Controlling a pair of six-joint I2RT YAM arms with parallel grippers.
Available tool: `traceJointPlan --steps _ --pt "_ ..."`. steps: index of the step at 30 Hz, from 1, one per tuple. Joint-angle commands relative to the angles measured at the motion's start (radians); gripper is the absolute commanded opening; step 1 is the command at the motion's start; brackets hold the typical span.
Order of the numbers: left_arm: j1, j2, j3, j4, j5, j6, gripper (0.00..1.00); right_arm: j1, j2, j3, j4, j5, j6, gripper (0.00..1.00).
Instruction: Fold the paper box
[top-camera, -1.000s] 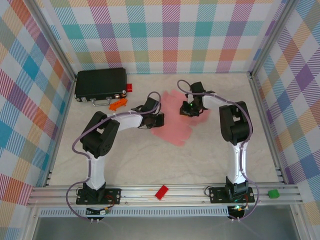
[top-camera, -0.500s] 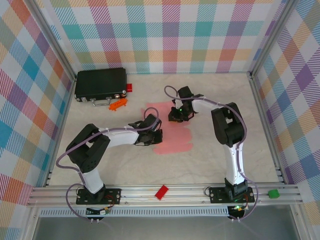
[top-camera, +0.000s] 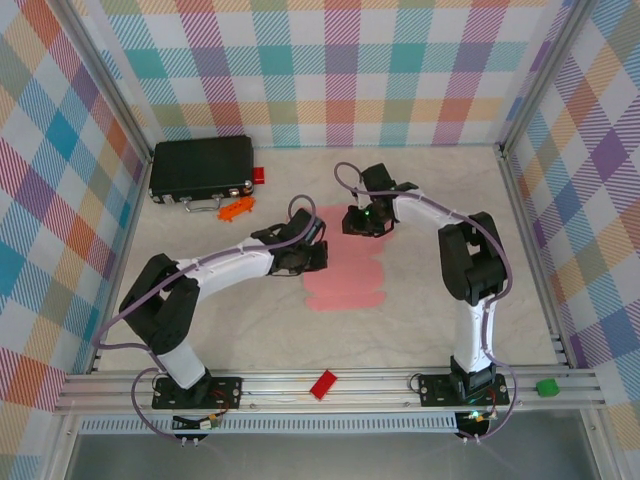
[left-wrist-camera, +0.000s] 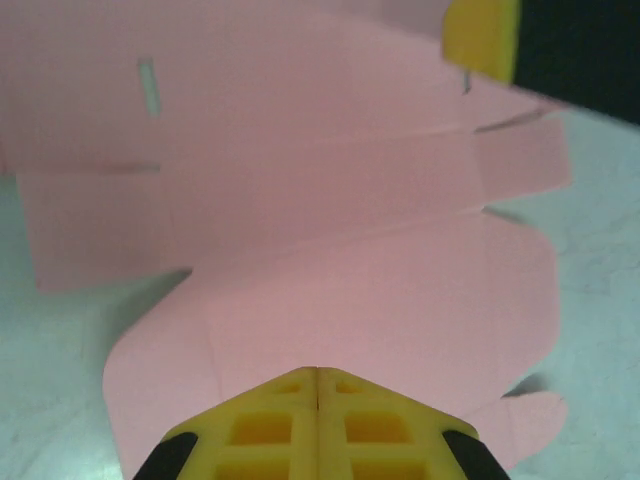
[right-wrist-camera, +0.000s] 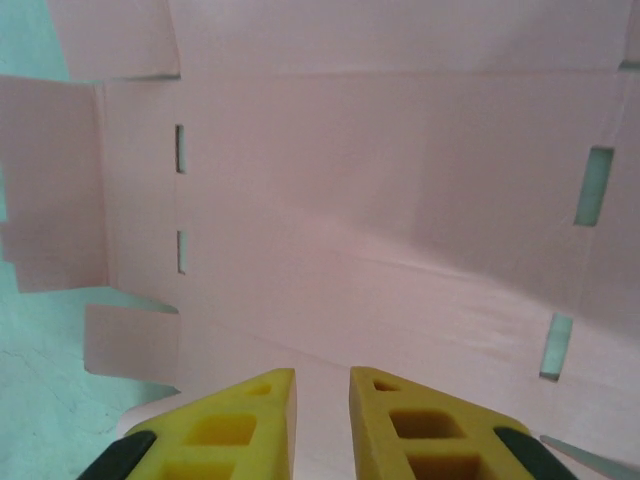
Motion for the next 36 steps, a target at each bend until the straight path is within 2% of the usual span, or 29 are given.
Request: traceJointPlan --steps 1,6,11,24,36 --pt "0.037 0.091 0.061 -0.038 -0.001 0.061 0.00 -0.003 -0.004 0.018 -0.038 0.031 -0.015 0.21" --pt "0.054 0.219 0.156 -0.075 0.019 0.096 0.00 -0.003 0.007 -0.013 -0.045 0.061 -0.002 0.17" --pt "0.056 0.253 0.154 -0.075 0.005 0.094 0.00 -0.002 -0.005 -0.080 -0.026 0.065 0.015 0.16" --pt "0.060 0.198 0.028 -0.073 -0.064 0.080 0.00 0.029 -0.047 -0.259 0.067 0.020 0.080 0.16" --pt "0.078 0.147 -0.011 -0.074 -0.072 0.092 0.00 0.065 -0.068 -0.273 0.087 0.033 0.114 0.17"
